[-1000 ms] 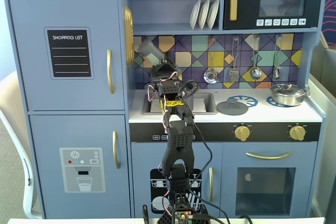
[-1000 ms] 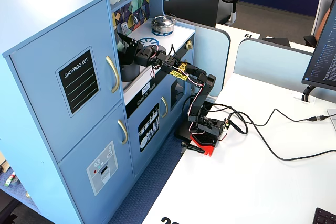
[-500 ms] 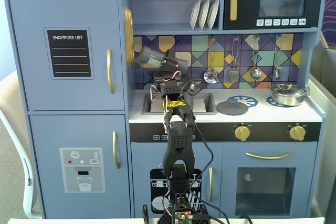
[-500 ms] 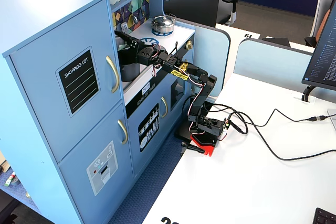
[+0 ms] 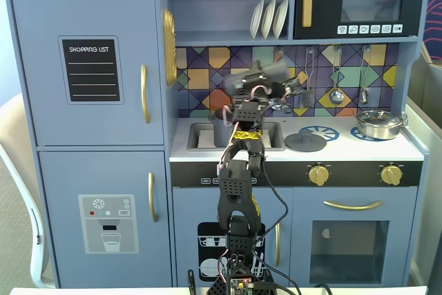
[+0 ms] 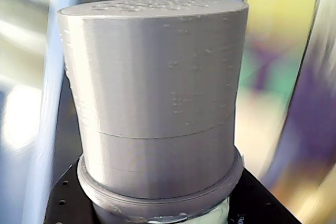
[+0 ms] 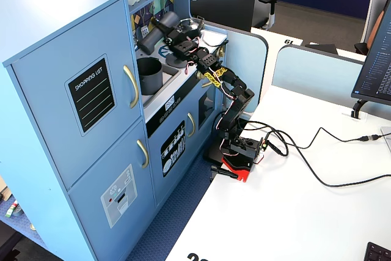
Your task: Put salt in the gray recipient
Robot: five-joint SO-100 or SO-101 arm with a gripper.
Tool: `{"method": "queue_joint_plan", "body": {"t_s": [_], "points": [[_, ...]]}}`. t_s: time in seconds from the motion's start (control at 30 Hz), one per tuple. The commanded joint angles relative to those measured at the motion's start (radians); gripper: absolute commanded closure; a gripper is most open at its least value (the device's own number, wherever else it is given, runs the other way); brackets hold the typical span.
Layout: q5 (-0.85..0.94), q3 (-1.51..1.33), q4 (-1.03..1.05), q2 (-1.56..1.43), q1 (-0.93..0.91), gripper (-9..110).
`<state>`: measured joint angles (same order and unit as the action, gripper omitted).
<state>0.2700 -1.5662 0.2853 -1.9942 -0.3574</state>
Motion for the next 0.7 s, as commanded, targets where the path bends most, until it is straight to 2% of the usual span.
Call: {"method": "queue_joint_plan", "body": {"t_s": [0.0, 0.13, 0.27, 0.43, 0.5, 0.67], "points": [[0.264, 0.072, -0.008, -0.077, -0.144, 101], [0.526, 0.052, -0.048, -0.064, -0.268, 101], [0.713, 0.034, -0.089, -0.043, -0.367, 101], [1.054, -0.052, -0.249, -0.012, -0.442, 101], [1.097, -0.077, -0.316, 0.005, -0.457, 101], [1.181, -0.089, -0.318, 0.066, -0.483, 101]]}}
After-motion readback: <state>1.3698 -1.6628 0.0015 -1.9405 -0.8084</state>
